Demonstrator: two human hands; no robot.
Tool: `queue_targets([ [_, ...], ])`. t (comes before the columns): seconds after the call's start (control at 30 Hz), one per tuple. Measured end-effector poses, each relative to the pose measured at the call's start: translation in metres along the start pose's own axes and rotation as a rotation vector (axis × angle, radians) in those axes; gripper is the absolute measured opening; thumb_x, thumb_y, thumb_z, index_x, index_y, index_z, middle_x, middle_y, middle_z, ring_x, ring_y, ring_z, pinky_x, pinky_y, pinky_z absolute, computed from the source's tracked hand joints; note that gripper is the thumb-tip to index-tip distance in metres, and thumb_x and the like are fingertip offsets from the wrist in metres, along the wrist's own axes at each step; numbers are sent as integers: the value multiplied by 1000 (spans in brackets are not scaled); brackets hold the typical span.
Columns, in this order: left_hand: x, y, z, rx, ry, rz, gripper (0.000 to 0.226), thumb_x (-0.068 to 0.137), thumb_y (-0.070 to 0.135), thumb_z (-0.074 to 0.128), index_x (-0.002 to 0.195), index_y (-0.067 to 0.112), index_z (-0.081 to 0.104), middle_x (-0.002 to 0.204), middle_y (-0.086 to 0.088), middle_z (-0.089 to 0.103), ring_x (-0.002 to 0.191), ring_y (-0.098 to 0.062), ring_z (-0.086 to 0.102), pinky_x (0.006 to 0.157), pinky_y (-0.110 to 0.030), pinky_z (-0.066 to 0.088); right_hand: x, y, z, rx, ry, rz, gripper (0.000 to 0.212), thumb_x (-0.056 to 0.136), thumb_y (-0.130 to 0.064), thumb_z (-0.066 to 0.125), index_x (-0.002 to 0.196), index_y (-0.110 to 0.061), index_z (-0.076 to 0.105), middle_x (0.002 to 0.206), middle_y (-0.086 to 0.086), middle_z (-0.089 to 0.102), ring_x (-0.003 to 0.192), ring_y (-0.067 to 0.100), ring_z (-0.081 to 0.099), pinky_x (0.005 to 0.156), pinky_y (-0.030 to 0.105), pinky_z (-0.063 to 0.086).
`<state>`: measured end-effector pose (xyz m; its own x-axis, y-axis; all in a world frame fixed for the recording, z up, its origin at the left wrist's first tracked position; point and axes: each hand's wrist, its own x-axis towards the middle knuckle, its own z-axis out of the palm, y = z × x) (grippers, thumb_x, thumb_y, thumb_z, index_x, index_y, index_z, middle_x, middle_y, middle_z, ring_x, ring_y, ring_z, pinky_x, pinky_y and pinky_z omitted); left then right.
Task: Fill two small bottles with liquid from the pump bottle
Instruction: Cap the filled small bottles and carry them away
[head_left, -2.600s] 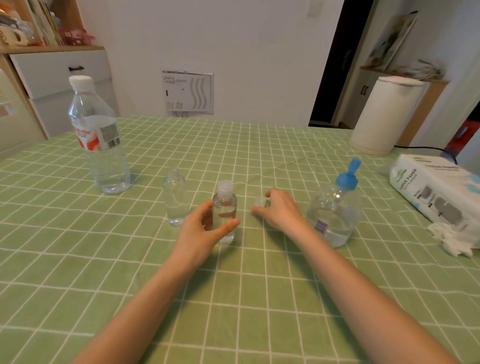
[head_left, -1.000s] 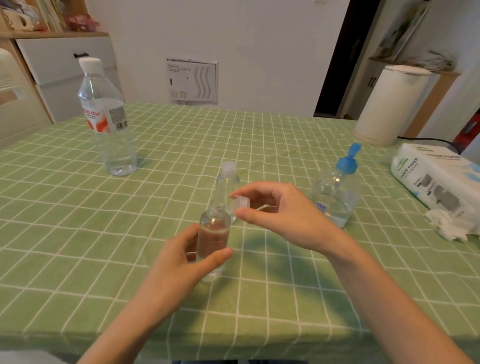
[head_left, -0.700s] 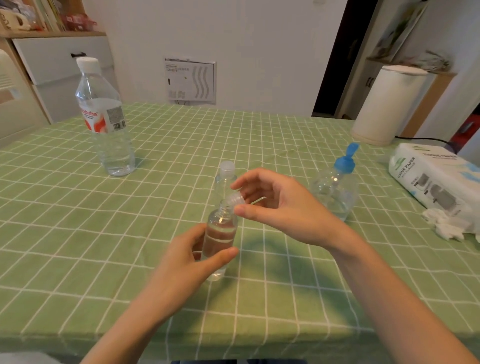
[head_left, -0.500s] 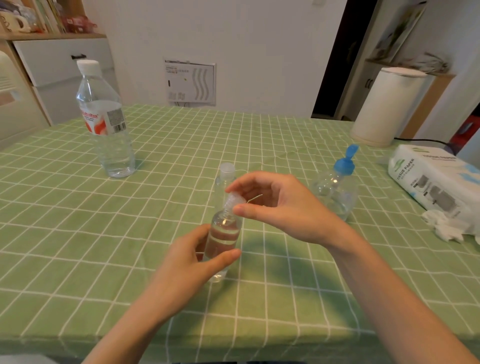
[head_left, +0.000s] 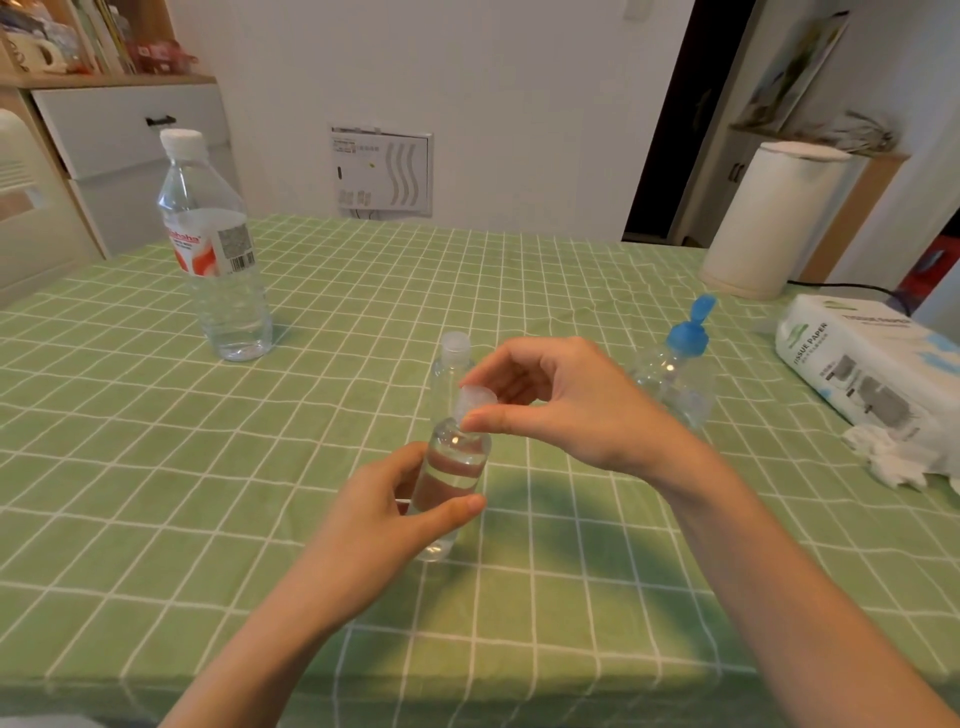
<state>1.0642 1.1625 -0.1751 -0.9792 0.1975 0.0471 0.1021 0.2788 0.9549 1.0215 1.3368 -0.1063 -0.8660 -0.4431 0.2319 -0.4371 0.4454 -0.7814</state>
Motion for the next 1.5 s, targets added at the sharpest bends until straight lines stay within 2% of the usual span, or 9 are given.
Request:
queue_targets([
  [0.17, 0, -2, 1, -16, -5, -4, 42, 59, 47, 70, 96, 27, 67, 92, 11, 74, 85, -7, 68, 86, -40, 53, 5, 2, 8, -209, 97, 24, 33, 64, -44, 82, 70, -25, 56, 66, -9, 62, 57, 0, 54, 58, 19, 49],
  [0.37, -1, -2, -3, -32, 7, 6, 40, 61, 42, 70, 97, 25, 67, 94, 11, 73, 86, -5, 68, 86, -37, 52, 1, 2, -4, -125, -124, 9, 43, 84, -32, 69, 127, -32, 59, 112, -13, 67, 98, -2, 62, 87, 19, 51],
  [0.6, -2, -1, 0, -18, 9, 14, 39, 61, 42, 70, 97, 27, 67, 94, 11, 73, 87, -6, 68, 87, -38, 53, 5, -2, 6, -258, 58, 3, 28, 69, -47, 78, 72, -24, 61, 66, -9, 62, 57, 0, 52, 57, 14, 45],
  [0.8, -1, -3, -1, -16, 1, 23, 39, 63, 43, 70, 99, 27, 66, 94, 11, 73, 87, -5, 68, 86, -36, 52, -2, -2, -2, -175, -63, -42, 33, 84, -35, 68, 117, -31, 66, 96, -11, 69, 80, 0, 59, 74, 18, 50],
  [1.0, 1, -4, 3, 22, 19, 42, 36, 62, 43, 70, 95, 30, 66, 91, 16, 73, 84, -1, 67, 84, -32, 52, 0, -2, 7, -326, 49, -6, 29, 74, -49, 73, 79, -22, 64, 71, -10, 62, 61, 2, 52, 59, 17, 45],
  [1.1, 0, -6, 3, 23, 25, 47, 37, 61, 44, 69, 96, 30, 66, 91, 17, 72, 85, -1, 67, 85, -34, 51, -2, -3, 3, -336, -37, 40, 40, 75, -63, 60, 94, -29, 62, 76, -13, 61, 64, 0, 52, 59, 16, 42],
  [1.2, 1, -7, 1, 24, 36, 60, 40, 62, 45, 69, 99, 31, 65, 93, 14, 72, 86, -2, 67, 82, -31, 51, -6, -4, -3, -274, -88, -8, 32, 85, -46, 63, 114, -33, 63, 86, -13, 62, 74, 4, 56, 70, 17, 46],
  [1.37, 3, -5, 3, 55, 30, 73, 43, 60, 50, 68, 99, 33, 65, 92, 16, 72, 86, -1, 66, 80, -27, 50, -4, -4, 1, -373, 12, -3, 34, 76, -52, 68, 75, -20, 60, 61, -11, 56, 56, 3, 49, 55, 16, 41],
  [1.5, 2, -7, 3, 19, 37, 70, 40, 60, 47, 69, 97, 31, 66, 91, 14, 72, 85, -4, 67, 79, -28, 50, -5, -4, -1, -351, -35, 38, 41, 75, -63, 60, 100, -31, 62, 65, -9, 61, 58, 0, 50, 56, 14, 38],
])
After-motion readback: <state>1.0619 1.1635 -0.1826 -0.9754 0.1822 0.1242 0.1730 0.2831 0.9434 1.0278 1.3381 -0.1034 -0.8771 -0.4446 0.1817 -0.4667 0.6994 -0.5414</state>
